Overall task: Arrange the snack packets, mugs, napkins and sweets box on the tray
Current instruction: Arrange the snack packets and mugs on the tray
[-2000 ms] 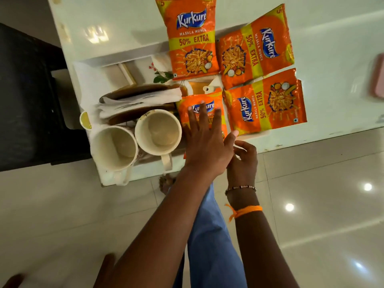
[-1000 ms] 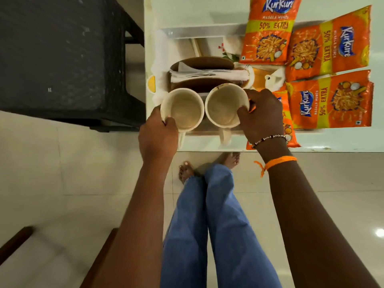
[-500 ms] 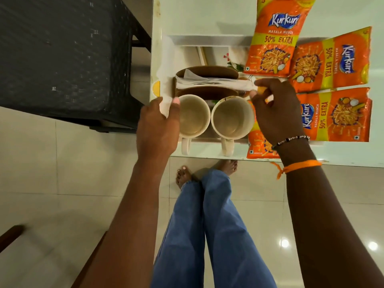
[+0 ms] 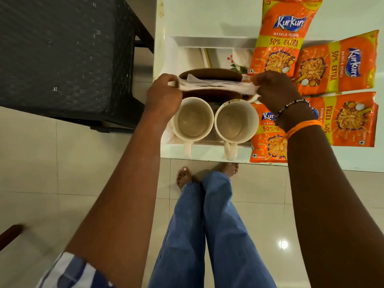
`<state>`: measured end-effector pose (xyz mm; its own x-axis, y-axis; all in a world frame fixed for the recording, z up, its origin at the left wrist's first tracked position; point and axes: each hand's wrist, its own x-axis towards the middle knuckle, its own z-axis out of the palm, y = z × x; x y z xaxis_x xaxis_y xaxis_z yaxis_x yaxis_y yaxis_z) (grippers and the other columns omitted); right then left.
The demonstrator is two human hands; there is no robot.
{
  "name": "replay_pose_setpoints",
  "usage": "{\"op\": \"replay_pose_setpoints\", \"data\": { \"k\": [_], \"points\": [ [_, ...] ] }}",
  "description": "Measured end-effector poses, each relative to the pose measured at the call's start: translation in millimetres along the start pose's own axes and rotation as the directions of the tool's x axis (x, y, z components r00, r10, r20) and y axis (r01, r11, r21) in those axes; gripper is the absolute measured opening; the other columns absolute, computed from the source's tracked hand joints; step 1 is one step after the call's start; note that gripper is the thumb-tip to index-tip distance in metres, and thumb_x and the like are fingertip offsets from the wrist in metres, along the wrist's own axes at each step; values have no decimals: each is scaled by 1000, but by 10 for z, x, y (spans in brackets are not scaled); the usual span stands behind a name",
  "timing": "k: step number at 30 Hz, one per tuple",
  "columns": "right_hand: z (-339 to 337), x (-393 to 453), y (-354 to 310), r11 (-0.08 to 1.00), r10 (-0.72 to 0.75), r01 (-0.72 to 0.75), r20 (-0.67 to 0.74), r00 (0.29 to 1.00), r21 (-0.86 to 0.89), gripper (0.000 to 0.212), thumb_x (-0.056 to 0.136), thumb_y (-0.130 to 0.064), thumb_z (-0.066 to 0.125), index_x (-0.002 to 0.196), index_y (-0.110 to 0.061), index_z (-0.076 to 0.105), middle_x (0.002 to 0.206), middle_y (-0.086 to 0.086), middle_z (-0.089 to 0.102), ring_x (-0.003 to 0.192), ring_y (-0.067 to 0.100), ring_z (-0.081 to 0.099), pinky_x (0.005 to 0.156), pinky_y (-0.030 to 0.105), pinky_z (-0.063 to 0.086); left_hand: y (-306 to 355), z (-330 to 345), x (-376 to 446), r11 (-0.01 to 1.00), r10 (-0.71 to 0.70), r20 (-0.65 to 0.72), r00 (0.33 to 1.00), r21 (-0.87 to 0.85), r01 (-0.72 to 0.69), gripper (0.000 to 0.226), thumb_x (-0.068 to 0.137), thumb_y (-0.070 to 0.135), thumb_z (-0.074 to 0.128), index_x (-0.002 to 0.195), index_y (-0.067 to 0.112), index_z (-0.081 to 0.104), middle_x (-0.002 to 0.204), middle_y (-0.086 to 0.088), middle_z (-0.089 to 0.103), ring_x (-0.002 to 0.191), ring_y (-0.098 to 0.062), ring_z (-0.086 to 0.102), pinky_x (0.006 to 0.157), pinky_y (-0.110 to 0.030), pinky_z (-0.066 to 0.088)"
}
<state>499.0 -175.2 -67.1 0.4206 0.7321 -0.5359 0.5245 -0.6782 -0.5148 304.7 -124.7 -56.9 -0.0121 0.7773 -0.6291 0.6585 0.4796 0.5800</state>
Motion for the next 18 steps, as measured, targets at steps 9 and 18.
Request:
{"op": "replay_pose_setpoints", "data": {
  "k": [9, 18],
  "points": [
    [128, -11, -146, 995, -45, 46, 15, 999, -86, 34, 86, -5, 51, 119, -6, 60, 132, 14, 56, 125, 29, 48, 105, 32, 36, -68, -32, 15, 997, 78, -9, 997, 11, -78, 36, 92, 11, 49, 128, 18, 51, 132, -8, 53, 121, -24, 50, 106, -40, 43],
    [21, -45, -182, 937, -317, 330, 116, 941, -116, 53, 74, -1, 65, 125, -12, 54, 133, 9, 56, 124, 26, 49, 107, 33, 37, 10, -105, 46, 939, 287, 139, 948, 153, -307, 57, 83, 8, 64, 135, 22, 46, 142, -4, 46, 131, -23, 43, 112, -41, 36]
  ]
}}
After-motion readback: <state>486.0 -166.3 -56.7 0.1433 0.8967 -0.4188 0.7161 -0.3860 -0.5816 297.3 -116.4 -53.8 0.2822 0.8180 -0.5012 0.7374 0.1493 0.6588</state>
